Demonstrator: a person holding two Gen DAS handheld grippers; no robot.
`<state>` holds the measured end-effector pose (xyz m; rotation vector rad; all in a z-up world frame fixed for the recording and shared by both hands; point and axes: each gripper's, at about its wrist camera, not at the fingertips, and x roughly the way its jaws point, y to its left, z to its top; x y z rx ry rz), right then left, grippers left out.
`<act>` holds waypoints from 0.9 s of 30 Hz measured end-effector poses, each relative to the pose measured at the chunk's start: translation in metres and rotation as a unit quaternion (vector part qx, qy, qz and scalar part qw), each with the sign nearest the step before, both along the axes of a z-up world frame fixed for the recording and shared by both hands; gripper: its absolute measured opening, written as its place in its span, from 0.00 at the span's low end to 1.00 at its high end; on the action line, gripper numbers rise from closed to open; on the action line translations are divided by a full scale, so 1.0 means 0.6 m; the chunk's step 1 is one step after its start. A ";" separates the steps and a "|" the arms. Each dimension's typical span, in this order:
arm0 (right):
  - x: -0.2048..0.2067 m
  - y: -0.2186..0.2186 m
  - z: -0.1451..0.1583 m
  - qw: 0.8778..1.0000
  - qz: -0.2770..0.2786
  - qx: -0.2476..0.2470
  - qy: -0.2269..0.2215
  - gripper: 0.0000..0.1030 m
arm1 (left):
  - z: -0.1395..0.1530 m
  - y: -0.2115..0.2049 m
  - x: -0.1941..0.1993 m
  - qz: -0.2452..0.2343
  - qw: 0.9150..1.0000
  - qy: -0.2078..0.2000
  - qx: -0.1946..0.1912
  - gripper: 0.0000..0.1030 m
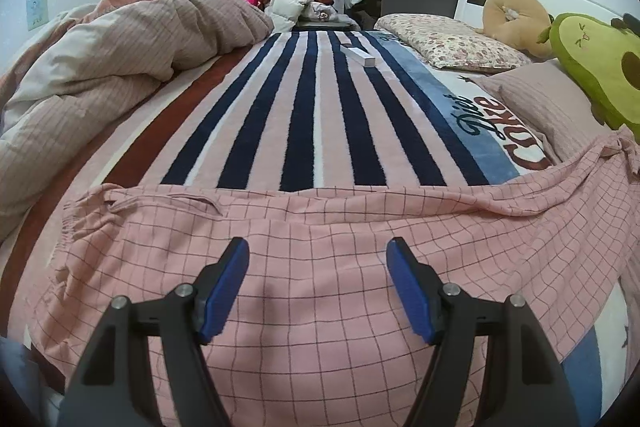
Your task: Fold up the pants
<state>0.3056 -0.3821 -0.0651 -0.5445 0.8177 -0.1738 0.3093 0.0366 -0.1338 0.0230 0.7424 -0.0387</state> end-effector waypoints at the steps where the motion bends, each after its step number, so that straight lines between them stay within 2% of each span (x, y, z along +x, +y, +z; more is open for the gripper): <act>1: -0.001 -0.004 -0.007 1.000 -0.006 -0.009 0.002 0.70 | 0.000 -0.001 0.000 -0.001 1.000 0.000 0.000 0.65; 2: 0.001 -0.012 -0.017 1.000 -0.017 -0.025 0.005 0.69 | 0.000 -0.002 -0.001 -0.002 1.000 0.000 0.000 0.65; 3: 0.003 -0.020 -0.023 0.999 -0.026 -0.032 0.005 0.56 | 0.000 -0.002 -0.001 -0.002 1.000 0.000 0.000 0.65; 4: 0.006 -0.029 -0.024 0.999 -0.031 -0.029 0.008 0.20 | -0.001 -0.003 -0.001 -0.002 1.000 0.000 0.002 0.65; 5: 0.013 -0.043 -0.022 0.999 -0.040 -0.007 0.012 0.05 | -0.001 -0.003 0.000 -0.001 1.000 0.000 0.004 0.65; 6: 0.018 -0.056 -0.018 0.999 -0.052 0.007 0.008 0.00 | -0.002 -0.004 0.000 0.000 1.000 0.001 0.006 0.65; 8: 0.025 -0.077 0.000 0.998 -0.064 0.016 -0.017 0.00 | -0.005 -0.003 0.002 0.003 1.000 0.003 0.007 0.65; 11: 0.035 -0.101 0.031 0.994 -0.087 0.003 -0.070 0.00 | -0.008 0.000 0.005 0.009 1.000 0.004 0.010 0.65; 15: 0.048 -0.111 0.040 0.991 -0.102 0.000 -0.083 0.00 | -0.011 0.003 0.007 0.016 1.000 0.007 0.015 0.65; 17: 0.048 -0.109 0.038 0.991 -0.105 0.004 -0.081 0.15 | -0.009 0.009 0.005 0.024 1.000 0.011 0.017 0.65; 18: 0.040 -0.103 0.038 0.991 -0.101 0.004 -0.090 0.36 | -0.006 0.014 0.002 0.027 0.999 0.013 0.013 0.66; 19: 0.038 -0.098 0.039 0.991 -0.095 0.002 -0.098 0.49 | -0.001 0.023 -0.002 0.034 0.999 0.015 0.007 0.66; 20: 0.029 -0.090 0.042 0.991 -0.086 0.000 -0.107 0.50 | 0.005 0.033 -0.008 0.040 0.999 0.018 0.001 0.70; 21: 0.027 -0.083 0.043 0.991 -0.079 0.002 -0.108 0.50 | 0.011 0.043 -0.018 0.043 0.999 0.022 -0.008 0.80; 22: 0.018 -0.075 0.046 0.992 -0.066 0.020 -0.107 0.50 | 0.017 0.054 -0.032 0.044 0.999 0.022 -0.019 0.82; 25: -0.002 -0.055 0.048 0.991 -0.029 0.103 -0.082 0.50 | 0.023 0.083 -0.075 0.054 0.997 0.025 -0.048 0.83; 27: -0.016 -0.035 0.040 0.988 -0.009 0.135 -0.068 0.50 | 0.016 0.112 -0.105 0.077 0.994 0.037 -0.064 0.83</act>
